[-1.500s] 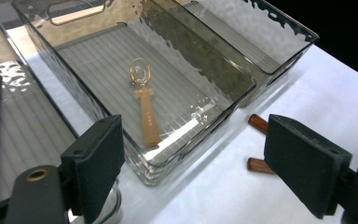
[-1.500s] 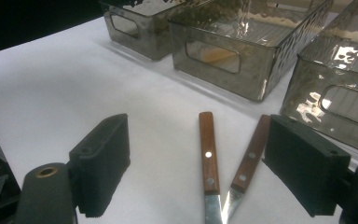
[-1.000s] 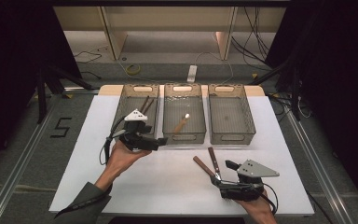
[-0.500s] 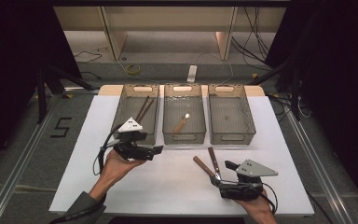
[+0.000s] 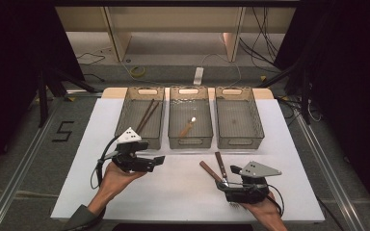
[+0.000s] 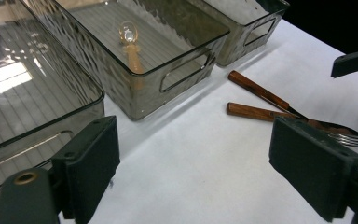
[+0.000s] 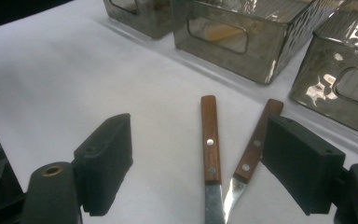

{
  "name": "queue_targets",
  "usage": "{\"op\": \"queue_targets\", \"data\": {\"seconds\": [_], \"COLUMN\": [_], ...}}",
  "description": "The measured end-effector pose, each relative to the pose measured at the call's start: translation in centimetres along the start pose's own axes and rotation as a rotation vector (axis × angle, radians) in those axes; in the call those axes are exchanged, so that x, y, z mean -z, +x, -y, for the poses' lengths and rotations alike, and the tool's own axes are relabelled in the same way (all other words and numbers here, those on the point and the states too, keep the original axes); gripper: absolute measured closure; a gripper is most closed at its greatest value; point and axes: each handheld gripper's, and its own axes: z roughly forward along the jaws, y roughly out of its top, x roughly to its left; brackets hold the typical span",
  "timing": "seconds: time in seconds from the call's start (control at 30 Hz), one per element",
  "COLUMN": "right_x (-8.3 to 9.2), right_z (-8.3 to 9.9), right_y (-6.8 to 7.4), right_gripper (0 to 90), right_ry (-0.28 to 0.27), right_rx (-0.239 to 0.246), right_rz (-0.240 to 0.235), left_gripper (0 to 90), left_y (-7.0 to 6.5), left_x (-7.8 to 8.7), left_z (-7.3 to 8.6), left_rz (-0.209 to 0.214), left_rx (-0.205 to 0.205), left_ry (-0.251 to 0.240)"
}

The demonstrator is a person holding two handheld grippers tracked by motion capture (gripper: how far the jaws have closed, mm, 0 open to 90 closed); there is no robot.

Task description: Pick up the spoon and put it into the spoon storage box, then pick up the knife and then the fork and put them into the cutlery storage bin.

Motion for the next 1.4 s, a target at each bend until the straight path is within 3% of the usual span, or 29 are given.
{"op": "queue_targets", "data": {"seconds": [0.23,0.63,1.03,1.4], "right_x": [-0.8,-2.6,-3.6,-4.4], "right_z": [-0.6,-2.0,-2.2,-2.5], "right_y": [-0.4,-0.7,-0.8,-1.1], "right_gripper": [24.5,25.1,26.4,31.0], "right_ry": [0.065,0.163,0.238,0.303], "right_rx": [0.010,0.065,0.091,0.100], "right_rz": [0.001,-0.009,0.005,-0.011], "left_gripper": [15.7,15.7,15.7,15.7], "left_y": [0.1,0.3,0.7,0.8], "left_x": [0.7,2.7,3.0,3.7], "left_z": [0.6,1.4,1.8,2.2], "left_rz": [-0.025,-0.046,-0.072,-0.089], "left_rx": [-0.009,-0.006,-0.005,0.019], "left_ry": [-0.002,-0.053,-0.055,-0.096]}}
